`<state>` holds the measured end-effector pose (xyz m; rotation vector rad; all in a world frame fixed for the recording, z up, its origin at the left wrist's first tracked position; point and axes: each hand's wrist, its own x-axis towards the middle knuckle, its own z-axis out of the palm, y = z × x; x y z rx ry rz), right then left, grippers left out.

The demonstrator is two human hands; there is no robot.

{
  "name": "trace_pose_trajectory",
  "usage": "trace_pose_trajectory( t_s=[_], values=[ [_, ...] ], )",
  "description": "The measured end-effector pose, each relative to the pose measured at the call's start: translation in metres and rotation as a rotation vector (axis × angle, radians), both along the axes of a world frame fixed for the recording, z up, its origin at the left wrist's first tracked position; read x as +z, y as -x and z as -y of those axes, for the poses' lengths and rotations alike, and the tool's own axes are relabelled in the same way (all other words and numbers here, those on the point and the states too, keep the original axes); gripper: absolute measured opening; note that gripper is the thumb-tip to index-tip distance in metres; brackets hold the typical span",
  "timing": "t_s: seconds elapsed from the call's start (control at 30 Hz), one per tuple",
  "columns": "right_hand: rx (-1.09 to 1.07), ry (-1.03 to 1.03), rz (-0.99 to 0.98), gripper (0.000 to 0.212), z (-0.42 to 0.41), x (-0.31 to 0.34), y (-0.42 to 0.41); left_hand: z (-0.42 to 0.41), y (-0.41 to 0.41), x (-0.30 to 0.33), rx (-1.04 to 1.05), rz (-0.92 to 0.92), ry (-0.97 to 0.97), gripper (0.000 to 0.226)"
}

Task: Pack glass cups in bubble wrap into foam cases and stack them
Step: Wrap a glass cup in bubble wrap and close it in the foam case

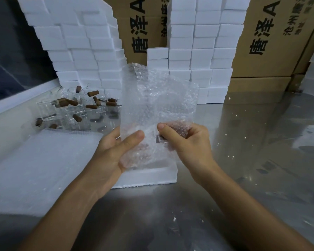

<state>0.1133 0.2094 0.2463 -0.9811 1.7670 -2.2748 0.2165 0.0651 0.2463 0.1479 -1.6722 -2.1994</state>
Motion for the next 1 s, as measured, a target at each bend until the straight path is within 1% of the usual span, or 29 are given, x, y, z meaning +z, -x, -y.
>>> trace_pose_trajectory(
  t_s=[0.07,0.17,0.23,0.3,0.37,0.43,0.5,0.6,0.67,0.73,0.8,0.87,0.93,0.97,1.0],
  values=[
    [-0.017,-0.002,-0.031,0.008,0.000,-0.001,-0.001,-0.003,0.001,0.001,-0.014,-0.012,-0.038,0.050],
    [-0.074,0.011,-0.049,0.005,0.001,-0.002,0.000,-0.008,0.003,0.001,0.000,-0.004,-0.092,0.047],
    [-0.102,0.015,-0.060,0.007,0.002,-0.005,0.001,-0.010,0.004,0.001,0.053,0.008,-0.115,0.046],
    [-0.113,0.025,-0.085,0.003,0.004,-0.007,0.001,-0.010,0.006,0.001,0.131,0.004,-0.140,0.037],
    [-0.140,0.019,-0.116,0.006,0.006,-0.009,0.001,-0.010,0.006,0.000,0.183,-0.004,-0.147,0.026],
    [-0.145,0.024,-0.117,0.007,0.006,-0.009,0.001,-0.010,0.007,-0.001,0.213,-0.016,-0.118,0.021],
    [-0.141,0.020,-0.100,0.009,0.006,-0.010,0.001,-0.009,0.008,-0.004,0.280,-0.027,-0.033,0.019],
    [-0.270,-0.041,-0.106,0.031,0.005,-0.013,-0.002,-0.009,0.009,-0.008,0.414,-0.043,0.092,0.022],
    [-0.338,-0.026,-0.170,0.037,0.005,-0.013,-0.004,-0.009,0.008,-0.008,0.463,-0.052,0.109,0.023],
    [-0.325,-0.032,-0.309,0.032,0.005,-0.014,-0.006,-0.008,0.008,-0.008,0.479,-0.042,0.097,0.021],
    [-0.298,-0.121,-0.403,0.026,0.005,-0.016,-0.007,-0.008,0.007,-0.006,0.463,-0.030,0.082,0.022],
    [-0.273,-0.206,-0.365,0.036,0.005,-0.018,-0.006,-0.010,0.008,-0.004,0.430,-0.032,0.059,0.023],
    [-0.230,-0.257,-0.314,0.041,0.004,-0.018,-0.004,-0.012,0.008,-0.002,0.395,-0.043,0.034,0.023],
    [-0.225,-0.279,-0.319,0.042,0.004,-0.018,-0.004,-0.013,0.008,-0.001,0.379,-0.049,0.018,0.023],
    [-0.234,-0.301,-0.335,0.050,0.004,-0.019,-0.004,-0.013,0.008,0.000,0.365,-0.054,0.001,0.023]
  ],
)
